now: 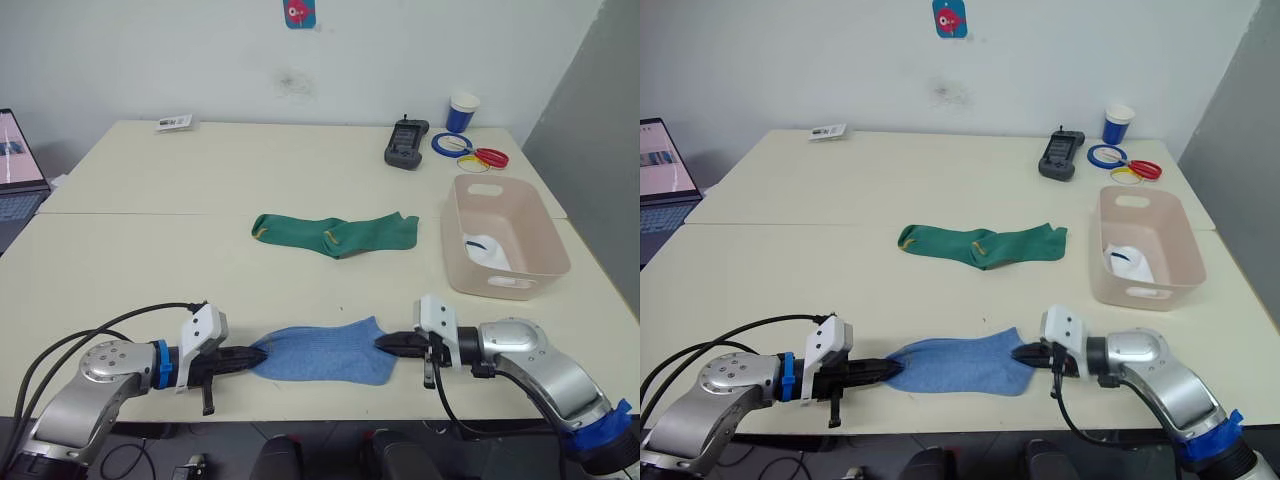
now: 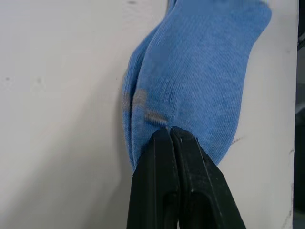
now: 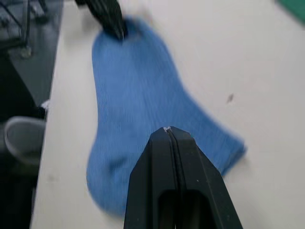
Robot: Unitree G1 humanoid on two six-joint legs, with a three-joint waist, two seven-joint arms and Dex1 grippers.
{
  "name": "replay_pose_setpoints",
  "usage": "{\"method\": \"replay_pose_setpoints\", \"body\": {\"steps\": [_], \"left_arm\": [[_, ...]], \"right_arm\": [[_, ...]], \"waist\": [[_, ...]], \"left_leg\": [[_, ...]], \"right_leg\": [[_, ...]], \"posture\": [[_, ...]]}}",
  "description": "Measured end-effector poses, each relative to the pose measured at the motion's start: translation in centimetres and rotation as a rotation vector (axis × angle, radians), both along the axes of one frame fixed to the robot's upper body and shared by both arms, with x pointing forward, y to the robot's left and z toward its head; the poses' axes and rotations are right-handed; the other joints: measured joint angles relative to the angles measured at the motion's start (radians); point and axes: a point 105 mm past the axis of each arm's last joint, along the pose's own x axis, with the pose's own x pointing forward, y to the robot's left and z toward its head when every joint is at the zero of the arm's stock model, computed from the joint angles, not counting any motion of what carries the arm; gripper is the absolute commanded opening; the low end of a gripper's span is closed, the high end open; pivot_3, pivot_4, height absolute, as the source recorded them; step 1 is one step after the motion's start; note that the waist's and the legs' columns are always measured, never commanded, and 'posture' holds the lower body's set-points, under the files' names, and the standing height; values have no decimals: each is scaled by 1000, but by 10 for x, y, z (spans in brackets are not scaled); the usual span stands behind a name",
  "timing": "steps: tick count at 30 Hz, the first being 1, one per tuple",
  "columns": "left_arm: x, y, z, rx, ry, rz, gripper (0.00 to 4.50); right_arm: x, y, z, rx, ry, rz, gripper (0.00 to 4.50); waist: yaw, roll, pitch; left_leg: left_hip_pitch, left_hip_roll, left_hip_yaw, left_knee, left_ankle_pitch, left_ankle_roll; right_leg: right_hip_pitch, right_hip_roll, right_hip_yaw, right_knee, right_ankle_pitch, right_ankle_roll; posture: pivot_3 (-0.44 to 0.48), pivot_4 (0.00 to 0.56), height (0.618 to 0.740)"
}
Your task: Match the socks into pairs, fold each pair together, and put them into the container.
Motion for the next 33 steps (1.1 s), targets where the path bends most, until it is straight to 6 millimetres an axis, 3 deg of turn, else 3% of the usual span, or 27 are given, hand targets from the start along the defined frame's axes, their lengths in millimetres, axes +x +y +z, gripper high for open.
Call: {"method": "replay_pose_setpoints", "body": {"steps": [5, 8, 16, 19, 30, 31, 33], "left_arm": [[4, 4, 14, -28, -24, 42, 25], [6, 5, 23, -36, -44, 54, 0], [12, 12, 26, -31, -63, 108, 0], [10, 15, 25, -40, -40, 127, 616], [2, 25, 12, -53, 22, 180, 4263], [2, 23, 11, -58, 24, 184, 4475], [3, 21, 7, -61, 28, 194, 4475]], "right_arm": [[4, -7, 7, 1, 6, -67, 0], [11, -23, 6, 7, 61, -171, 590], [10, -41, -3, 57, 274, -336, 3424], [4, -44, -15, 47, 338, -370, 4479], [-3, -44, -24, 36, 416, -407, 4500], [-4, -43, -23, 33, 417, -402, 4500], [-6, -40, -24, 13, 416, -386, 4500]], "waist": [[0, 0, 0], [0, 0, 0], [0, 0, 0], [-1, 0, 0], [0, 0, 0], [0, 0, 0], [0, 0, 0]], "left_leg": [[0, -1, 0, 0, 0, 0], [0, -1, 1, 0, 0, 0], [0, -1, 1, 0, 0, 0], [-1, -1, 2, 0, 0, 0], [-1, -1, 2, 0, 0, 0], [-1, -1, 1, 0, 0, 0], [-1, -1, 1, 0, 0, 0]], "right_leg": [[0, -2, 0, -1, 0, 0], [0, -3, 0, -1, 0, 0], [0, -2, 0, -1, 0, 0], [0, -3, 1, -1, 0, 0], [0, -3, 1, -1, 0, 1], [0, -3, 1, -1, 0, 1], [0, -3, 0, -1, 0, 1]], "posture": [[0, 150, 740], [0, 150, 740], [0, 150, 740], [0, 150, 740], [0, 150, 740], [0, 150, 740], [0, 150, 740]]}}
